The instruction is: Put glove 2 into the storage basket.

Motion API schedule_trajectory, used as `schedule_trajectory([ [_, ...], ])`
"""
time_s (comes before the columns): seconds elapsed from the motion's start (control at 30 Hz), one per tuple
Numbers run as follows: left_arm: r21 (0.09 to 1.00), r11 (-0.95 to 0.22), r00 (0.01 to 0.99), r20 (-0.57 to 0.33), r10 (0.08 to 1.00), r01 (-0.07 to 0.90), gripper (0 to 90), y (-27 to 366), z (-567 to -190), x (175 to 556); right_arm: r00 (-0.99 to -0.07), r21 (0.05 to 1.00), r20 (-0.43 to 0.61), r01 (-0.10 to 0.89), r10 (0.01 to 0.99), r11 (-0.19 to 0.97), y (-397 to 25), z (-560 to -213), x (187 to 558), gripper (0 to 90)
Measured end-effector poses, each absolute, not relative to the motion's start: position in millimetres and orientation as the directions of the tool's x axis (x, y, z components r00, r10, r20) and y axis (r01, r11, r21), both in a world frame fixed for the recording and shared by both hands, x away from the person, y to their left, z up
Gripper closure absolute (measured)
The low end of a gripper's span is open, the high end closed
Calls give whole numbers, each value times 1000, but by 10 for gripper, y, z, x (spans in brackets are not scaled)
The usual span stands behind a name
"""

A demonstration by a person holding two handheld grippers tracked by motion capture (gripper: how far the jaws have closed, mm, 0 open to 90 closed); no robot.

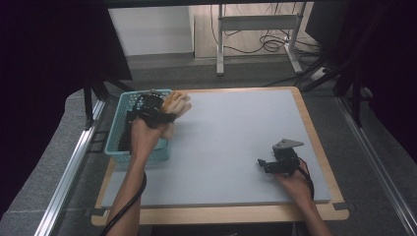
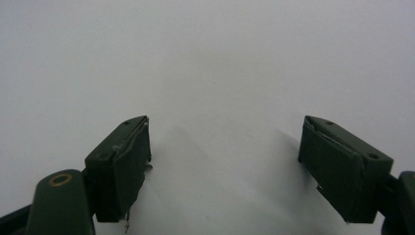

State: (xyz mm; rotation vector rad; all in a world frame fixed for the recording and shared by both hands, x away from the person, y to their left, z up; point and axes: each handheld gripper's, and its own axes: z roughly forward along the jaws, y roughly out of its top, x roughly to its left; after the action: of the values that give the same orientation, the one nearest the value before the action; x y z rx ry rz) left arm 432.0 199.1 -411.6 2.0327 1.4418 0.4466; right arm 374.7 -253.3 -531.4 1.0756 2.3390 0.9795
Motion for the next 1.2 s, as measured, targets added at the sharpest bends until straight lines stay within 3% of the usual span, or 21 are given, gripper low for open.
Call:
schedule_trajectory([
  [0.23, 623, -145, 234, -63, 970, 769, 501, 2388, -4172, 4409, -632, 728, -54, 505, 773, 463, -2533, -5313, 3746, 190],
  [0.47, 559, -96, 157, -62, 986, 823, 498, 2542, -4427, 4586, -632, 728, -54, 505, 773, 463, -2533, -5313, 3746, 190],
  [1.0, 423, -106, 163, -100, 982, 900, 470, 2358, -4934, 4970, -632, 729, -52, 505, 773, 462, -2532, -5315, 3748, 190],
  [1.07, 407, -116, 173, -106, 979, 906, 436, 2329, -4982, 4993, -632, 729, -53, 505, 773, 462, -2532, -5315, 3748, 190],
  [1.2, 373, -110, 180, -157, 971, 921, 276, 2348, -5024, 5012, -632, 729, -52, 505, 773, 462, -2533, -5315, 3748, 190],
])
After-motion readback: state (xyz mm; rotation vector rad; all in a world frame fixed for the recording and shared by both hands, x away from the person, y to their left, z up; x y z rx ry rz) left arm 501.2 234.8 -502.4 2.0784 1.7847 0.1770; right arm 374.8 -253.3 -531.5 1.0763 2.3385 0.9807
